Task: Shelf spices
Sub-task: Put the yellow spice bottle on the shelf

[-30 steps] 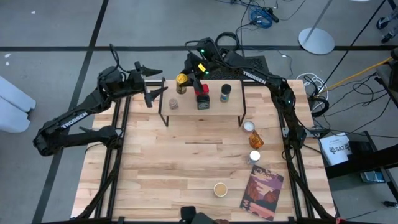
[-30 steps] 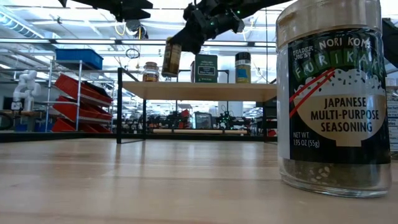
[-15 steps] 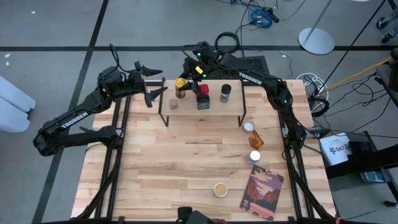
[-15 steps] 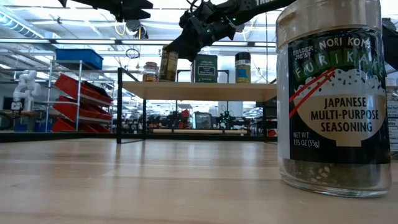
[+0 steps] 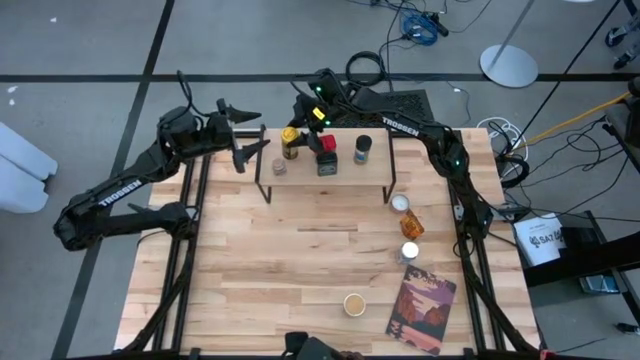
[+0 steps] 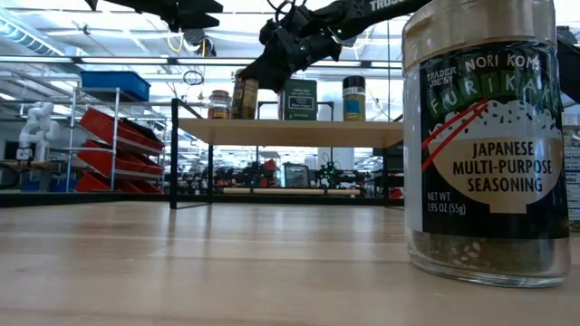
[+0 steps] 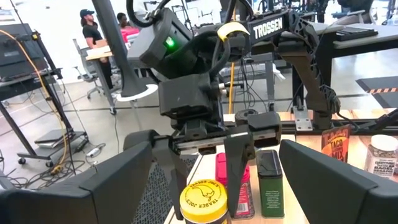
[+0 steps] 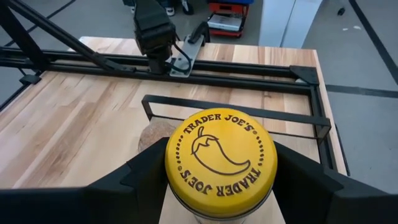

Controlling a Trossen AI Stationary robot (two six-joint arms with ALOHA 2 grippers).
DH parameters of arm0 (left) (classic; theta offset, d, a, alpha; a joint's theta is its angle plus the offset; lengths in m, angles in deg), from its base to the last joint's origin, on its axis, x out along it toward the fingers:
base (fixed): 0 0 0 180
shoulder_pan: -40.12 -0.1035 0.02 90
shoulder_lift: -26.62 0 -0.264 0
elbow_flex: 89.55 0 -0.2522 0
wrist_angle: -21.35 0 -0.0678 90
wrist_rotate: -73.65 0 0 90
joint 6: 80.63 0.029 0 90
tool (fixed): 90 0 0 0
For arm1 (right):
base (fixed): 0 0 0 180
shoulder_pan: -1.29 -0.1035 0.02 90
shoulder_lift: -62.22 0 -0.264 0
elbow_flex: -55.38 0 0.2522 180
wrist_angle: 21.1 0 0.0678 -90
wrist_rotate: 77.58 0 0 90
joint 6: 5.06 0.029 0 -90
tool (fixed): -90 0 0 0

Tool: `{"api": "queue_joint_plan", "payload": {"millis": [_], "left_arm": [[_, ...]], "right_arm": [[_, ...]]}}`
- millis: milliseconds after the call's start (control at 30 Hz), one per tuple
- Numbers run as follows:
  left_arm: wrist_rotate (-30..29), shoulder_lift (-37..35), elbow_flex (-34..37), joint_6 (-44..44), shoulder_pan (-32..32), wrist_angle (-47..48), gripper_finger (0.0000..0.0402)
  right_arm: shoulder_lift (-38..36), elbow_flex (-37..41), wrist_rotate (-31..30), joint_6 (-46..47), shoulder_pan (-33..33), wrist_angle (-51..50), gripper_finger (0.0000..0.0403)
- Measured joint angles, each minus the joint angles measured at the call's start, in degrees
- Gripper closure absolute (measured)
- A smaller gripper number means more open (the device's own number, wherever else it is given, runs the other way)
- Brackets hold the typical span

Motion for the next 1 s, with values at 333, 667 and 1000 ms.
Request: {"api": "queue_joint_plan", "payload": {"millis": [333, 667, 1000], "left_arm": [[0.45, 0.0, 0.0, -0.14, 0.09, 0.0, 0.004], [0.48, 0.0, 0.0, -0.54, 0.1, 0.0, 0.004], [0.48, 0.0, 0.0, -0.61, 0.09, -0.02, 0.004]], "right_arm": [[0.0, 0.0, -0.02, 0.76, 0.0, -0.97, 0.017], [0.0, 0.0, -0.04, 0.68, 0.0, -1.51, 0.017], [1.39, 0.0, 0.54, 0.65, -0.09, -0.84, 0.017]]}}
